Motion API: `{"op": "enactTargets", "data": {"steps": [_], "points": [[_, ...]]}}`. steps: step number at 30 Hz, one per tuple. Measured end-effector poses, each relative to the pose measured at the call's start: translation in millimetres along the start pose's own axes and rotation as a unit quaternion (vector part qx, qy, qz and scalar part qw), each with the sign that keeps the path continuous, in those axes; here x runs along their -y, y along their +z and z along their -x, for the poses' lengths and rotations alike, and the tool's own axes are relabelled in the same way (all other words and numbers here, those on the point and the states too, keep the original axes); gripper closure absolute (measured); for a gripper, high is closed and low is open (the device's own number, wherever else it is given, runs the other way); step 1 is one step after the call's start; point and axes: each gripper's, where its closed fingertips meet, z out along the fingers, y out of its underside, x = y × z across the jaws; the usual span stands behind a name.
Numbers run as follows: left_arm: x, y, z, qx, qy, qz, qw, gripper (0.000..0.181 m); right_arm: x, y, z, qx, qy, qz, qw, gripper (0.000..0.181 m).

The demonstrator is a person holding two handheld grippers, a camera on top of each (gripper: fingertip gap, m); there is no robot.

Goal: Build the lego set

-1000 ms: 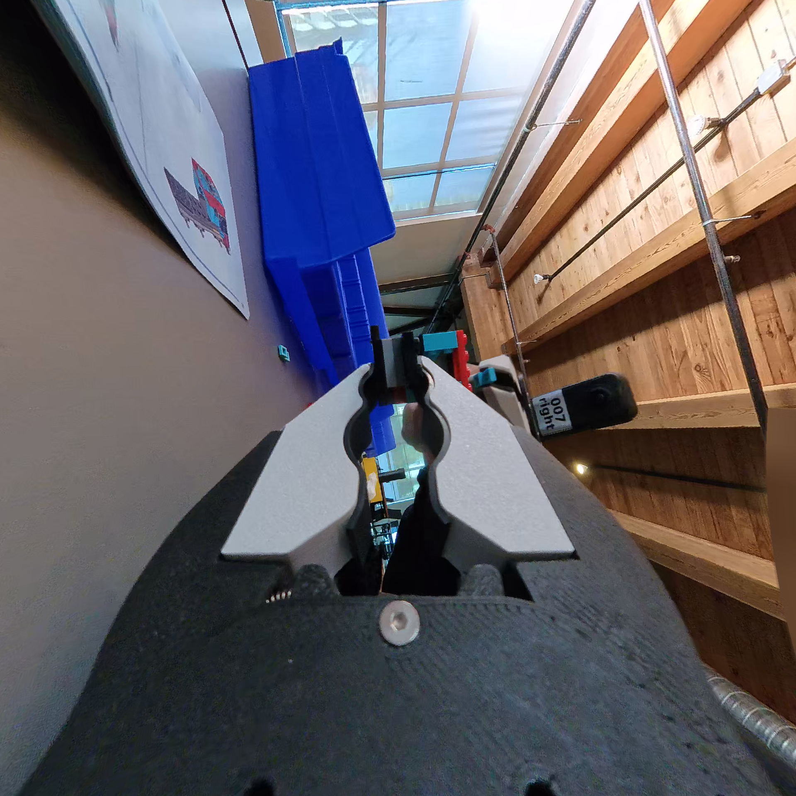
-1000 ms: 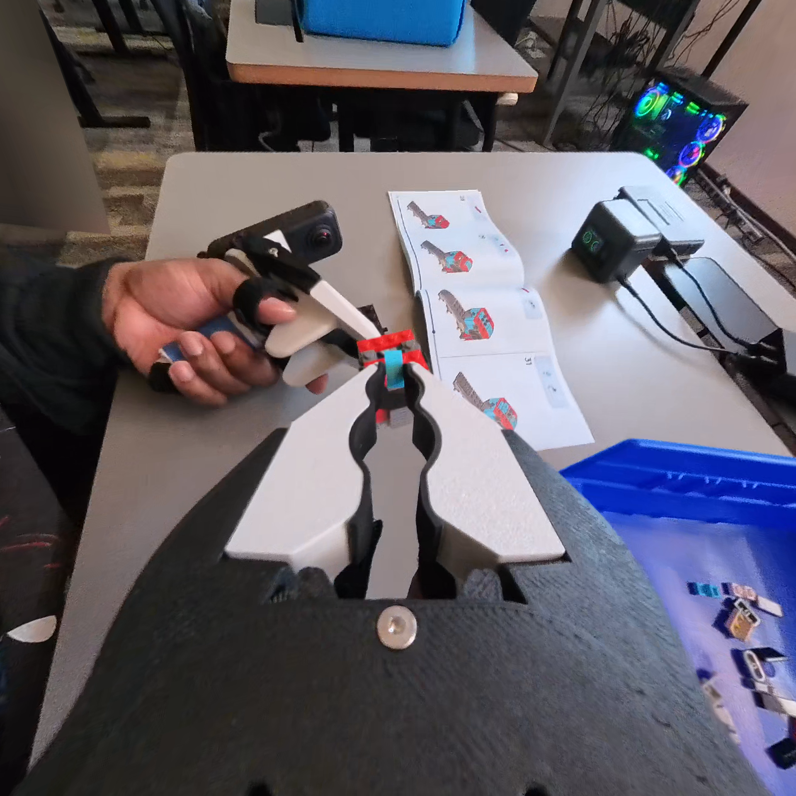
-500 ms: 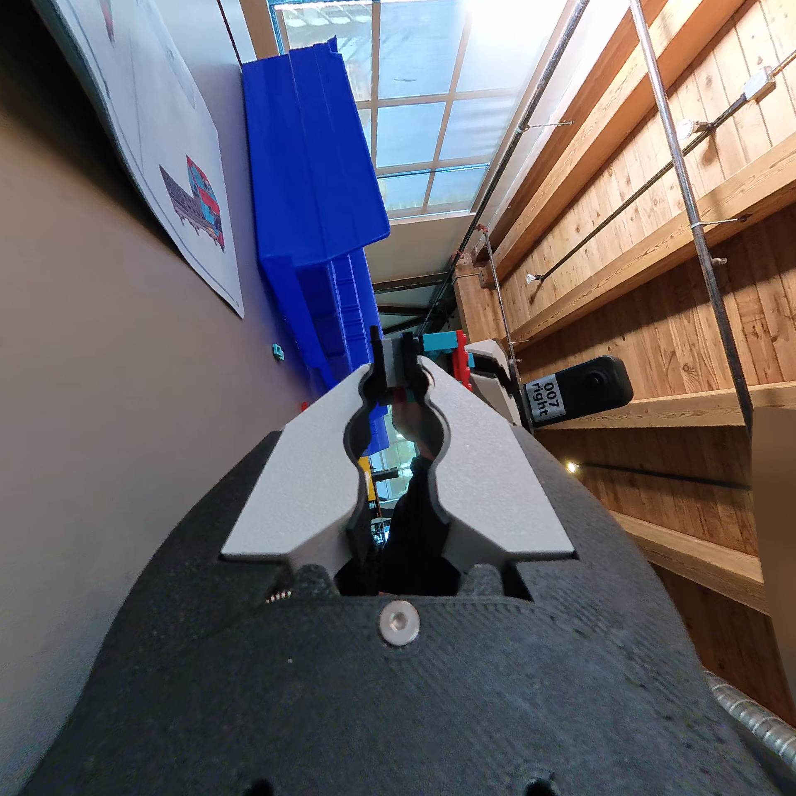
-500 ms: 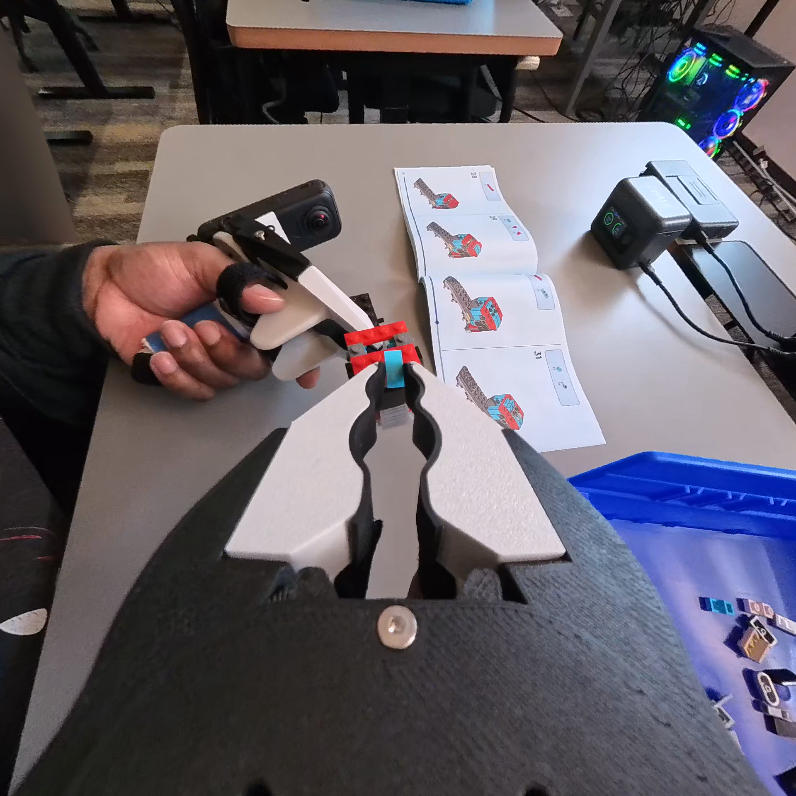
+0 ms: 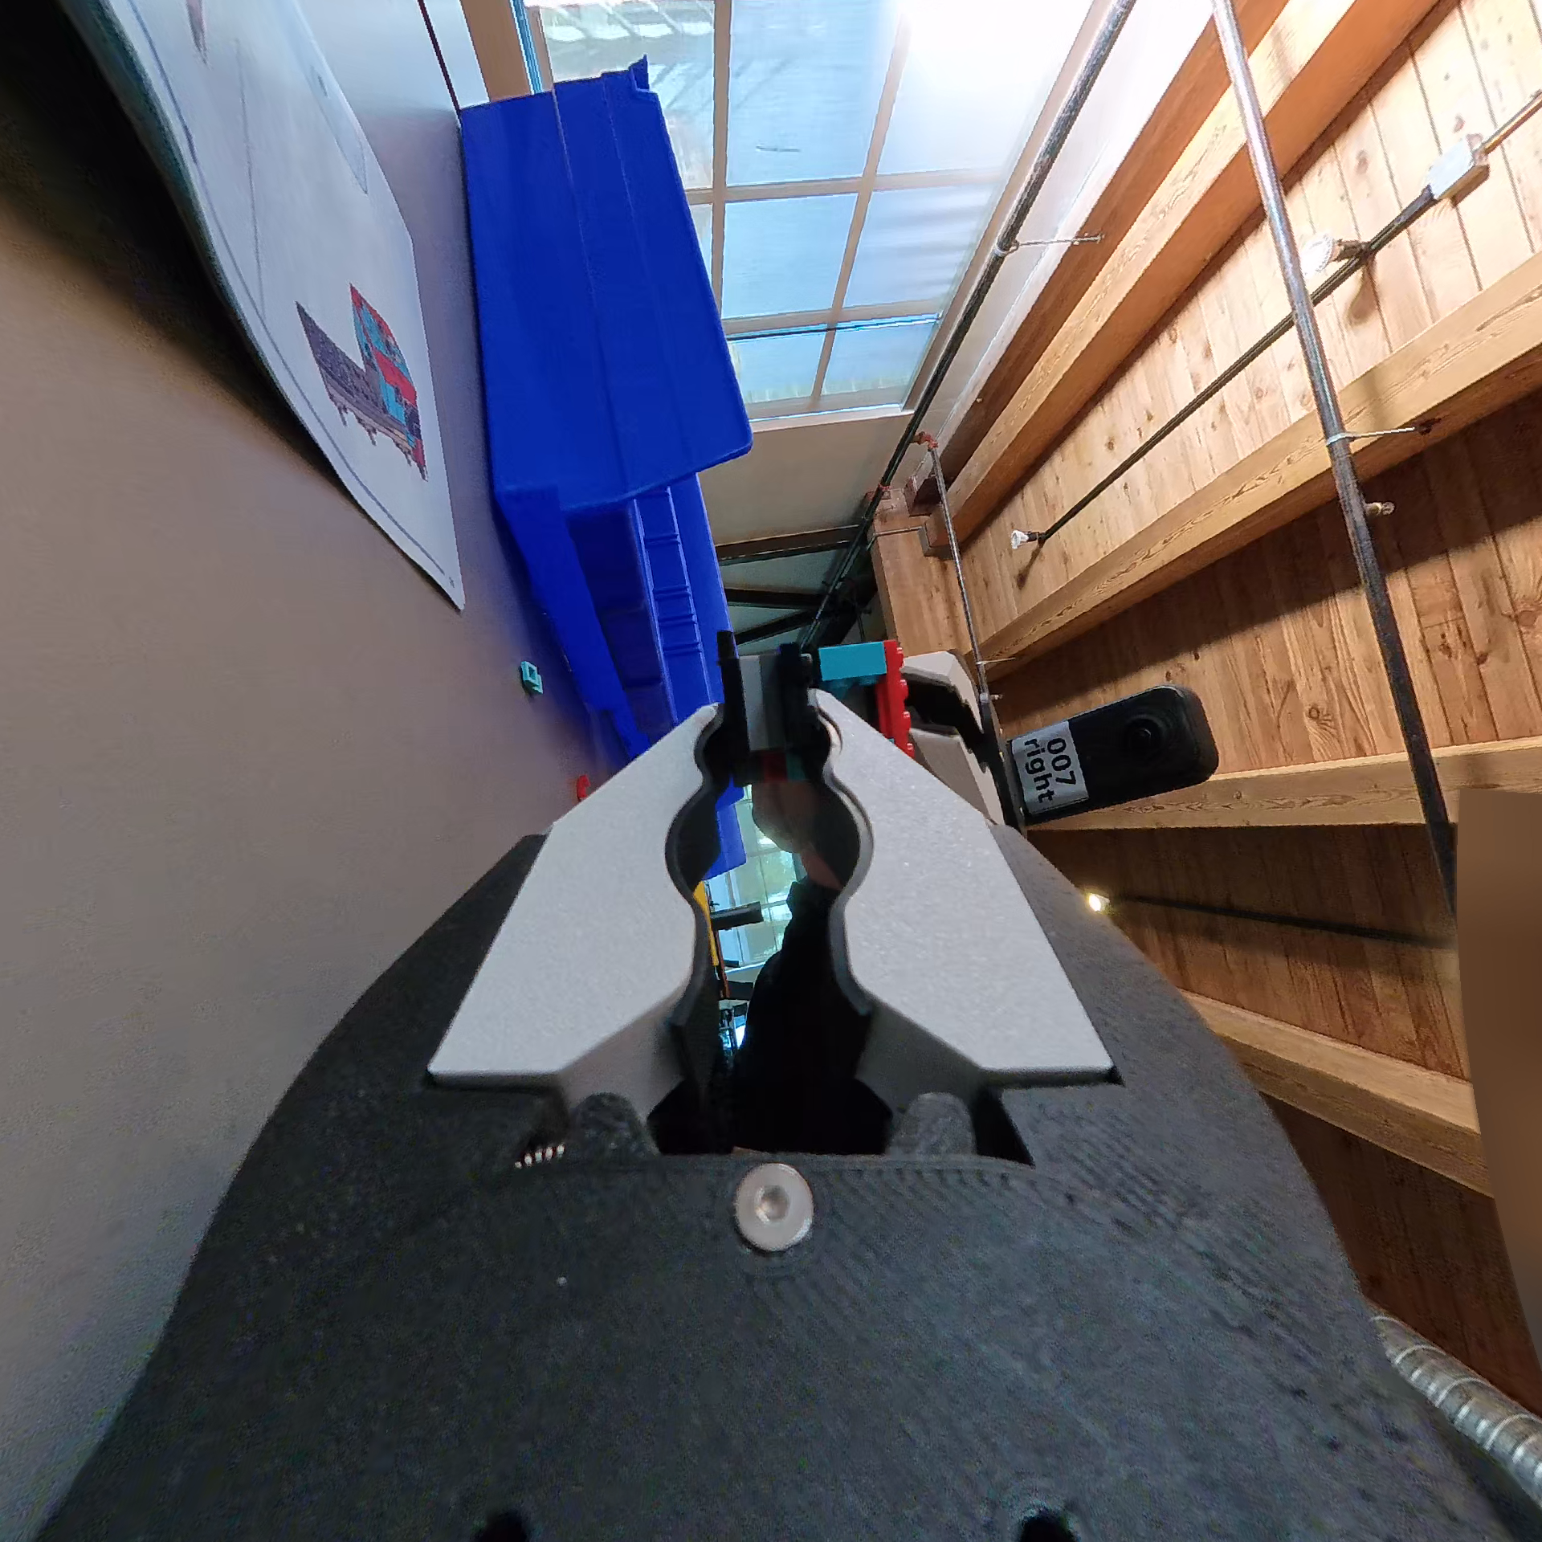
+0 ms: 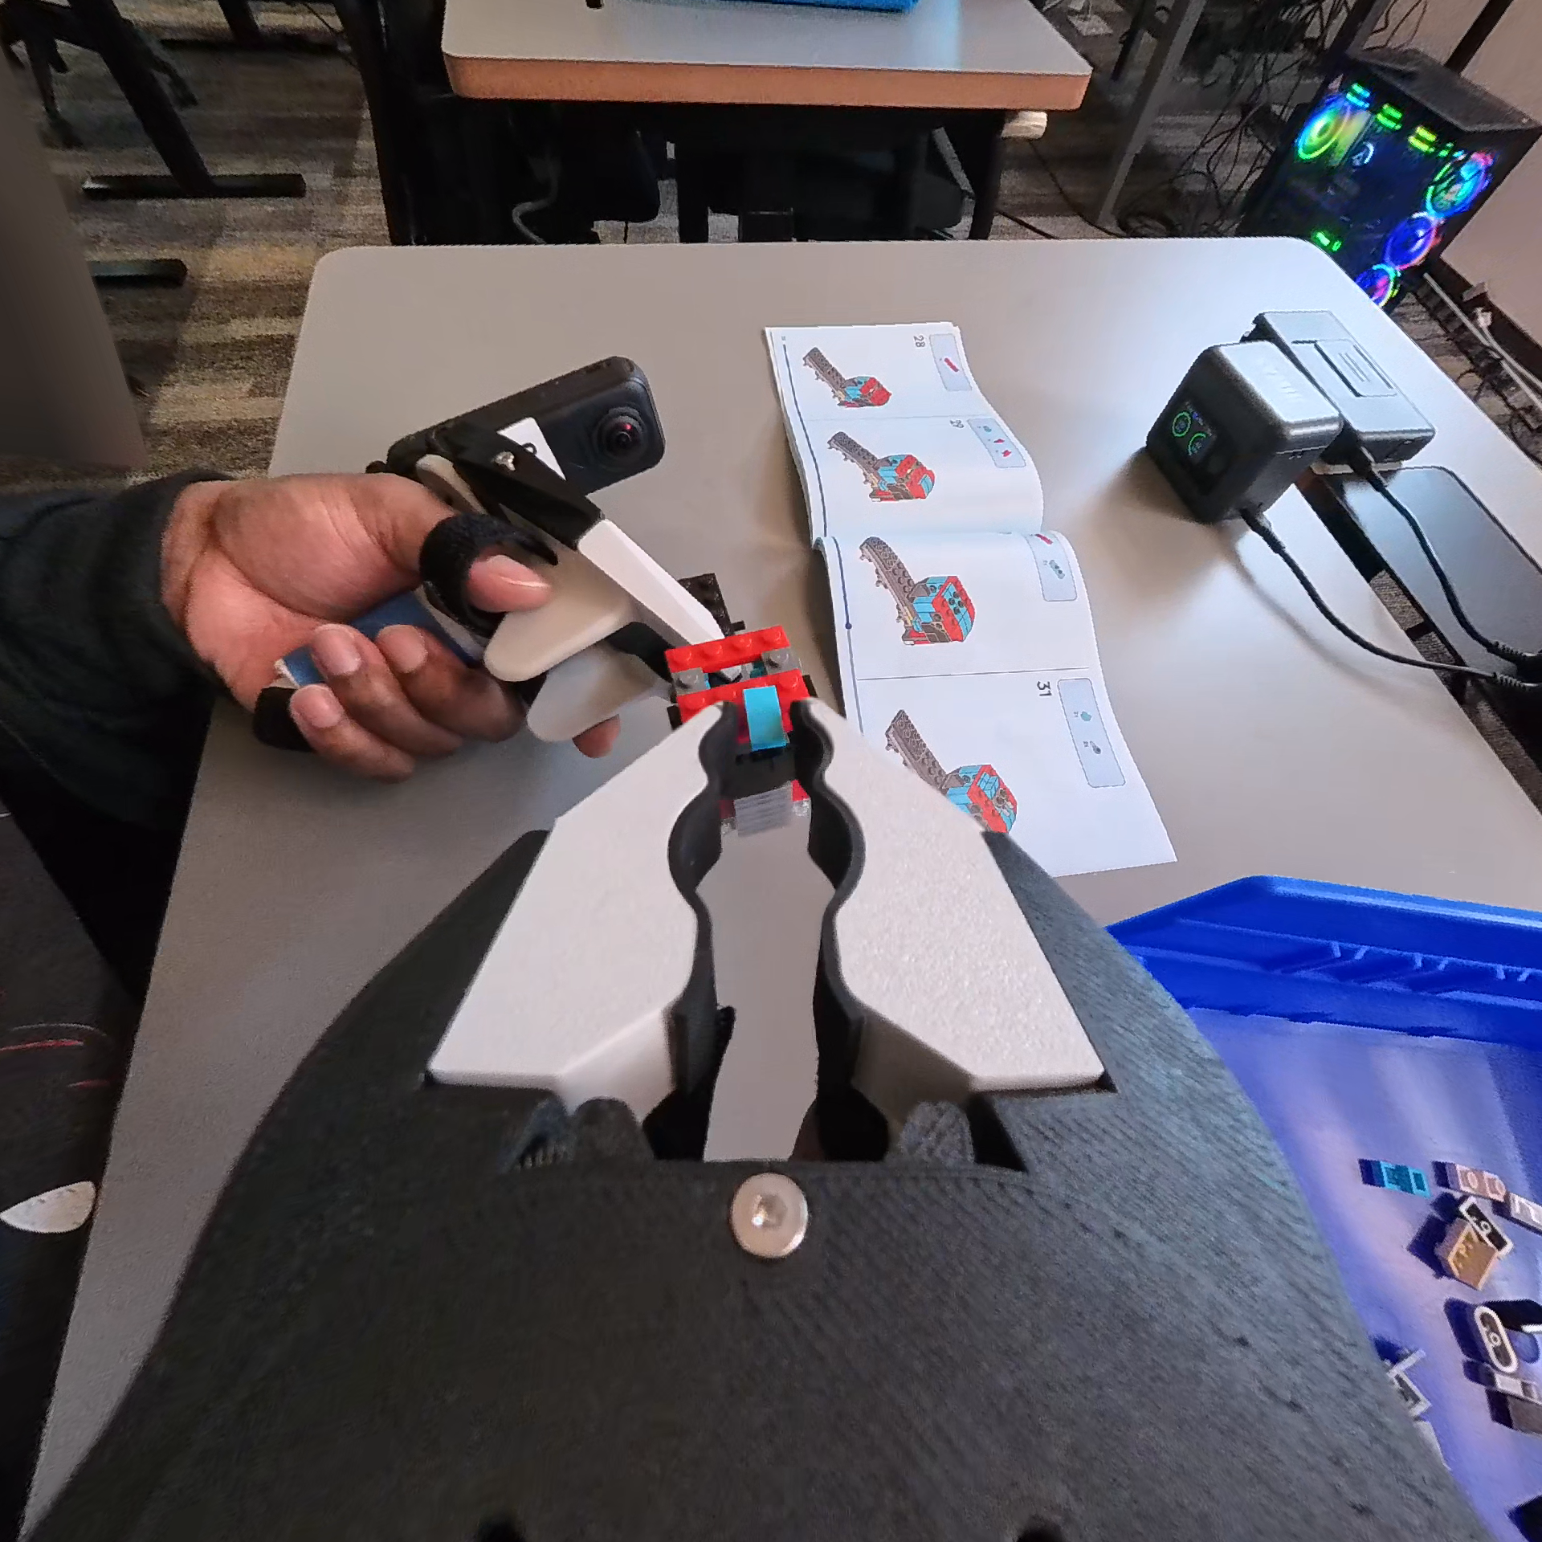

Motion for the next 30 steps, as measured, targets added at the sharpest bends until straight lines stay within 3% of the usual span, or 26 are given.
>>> {"op": "enactTargets", "data": {"steps": [7,11,19,25,30], "points": [[1,-1,-1,-0.001,-0.001,-0.002,1.0,0.165,5,-5,1,-0.002,0.013,-0.027,1.0,0.16],[1,-2,-2,-0.003,0.001,-0.002,1.0,0.165,8,-14,-4,-0.012,0.119,-0.066,0.991,0.152],[-2,0,-4,-0.011,0.003,0.007,1.0,0.166,-3,-21,5,0.02,0.401,-0.133,0.906,0.123],[-9,5,-5,-0.019,-0.004,0.02,1.0,0.166,-12,-17,4,0.038,0.493,-0.162,0.854,0.104],[-10,6,-3,-0.012,0.003,0.022,1.0,0.165,-20,-14,6,0.044,0.52,-0.168,0.836,0.094]]}}
